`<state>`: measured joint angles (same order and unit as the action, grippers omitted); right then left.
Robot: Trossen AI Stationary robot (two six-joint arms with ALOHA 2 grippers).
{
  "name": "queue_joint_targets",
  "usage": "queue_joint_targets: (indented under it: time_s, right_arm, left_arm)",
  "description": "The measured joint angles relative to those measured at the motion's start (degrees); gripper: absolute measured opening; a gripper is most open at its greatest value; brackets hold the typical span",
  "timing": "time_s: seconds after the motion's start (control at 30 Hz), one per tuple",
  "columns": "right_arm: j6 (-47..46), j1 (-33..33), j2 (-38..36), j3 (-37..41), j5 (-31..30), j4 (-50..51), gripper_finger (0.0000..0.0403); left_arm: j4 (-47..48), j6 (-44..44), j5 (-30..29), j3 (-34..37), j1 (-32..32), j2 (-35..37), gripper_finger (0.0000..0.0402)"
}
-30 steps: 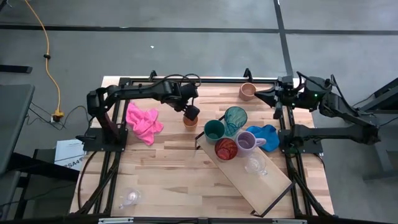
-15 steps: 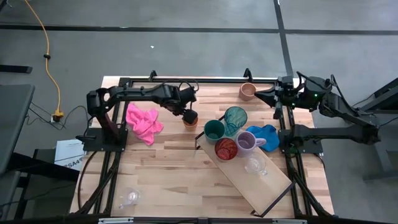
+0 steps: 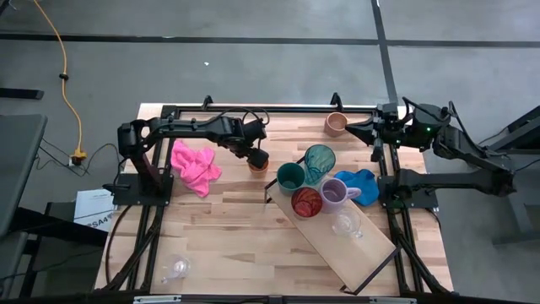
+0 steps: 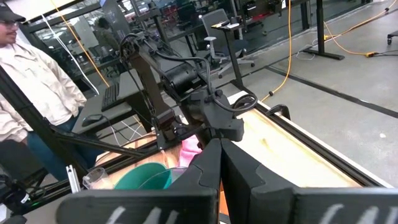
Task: Stack small to large cups/mugs on shelf
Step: Put the orange cup on the shelf
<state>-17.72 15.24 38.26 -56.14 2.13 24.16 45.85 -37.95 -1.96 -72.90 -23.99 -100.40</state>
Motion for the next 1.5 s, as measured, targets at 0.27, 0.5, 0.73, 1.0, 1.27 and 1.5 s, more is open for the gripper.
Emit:
queue_joint_targets:
  time_s: [0.27, 0.5, 0.73, 1.0, 1.27, 1.5]
  right_arm:
    - [-0.19, 0.01, 0.0, 0.0, 0.0, -0.02, 0.0]
    - [-0.19, 0.0, 0.0, 0.0, 0.0, -0.02, 0.0]
    - [-0.49, 0.0, 0.0, 0.0, 0.0, -0.02, 0.0]
    - [-2.81, 0.01, 0.0, 0.0, 0.01, -0.02, 0.0]
    - [-4.69, 0.01, 0.02, 0.0, 0.79, 0.07, 0.0]
    - [-6.74, 0.0, 0.01, 0.0, 2.38, 0.34, 0.0]
  left_arm:
    - [-0.02, 0.16, -1.54, 0.0, 0.48, 0.0, 0.0027]
    - [1.42, 1.46, -2.87, 0.0, 0.48, 0.22, 0.0007]
    - [9.88, 6.66, -9.62, 0.0, -0.46, 8.86, 0.0003]
    - [20.67, 8.29, -6.66, -0.04, 0.16, 26.72, 0.0002]
    - [27.51, -6.04, 0.48, -0.07, 24.28, 31.95, 0.0001]
    - [21.31, -20.1, -0.07, -0.55, 49.37, 26.13, 0.0]
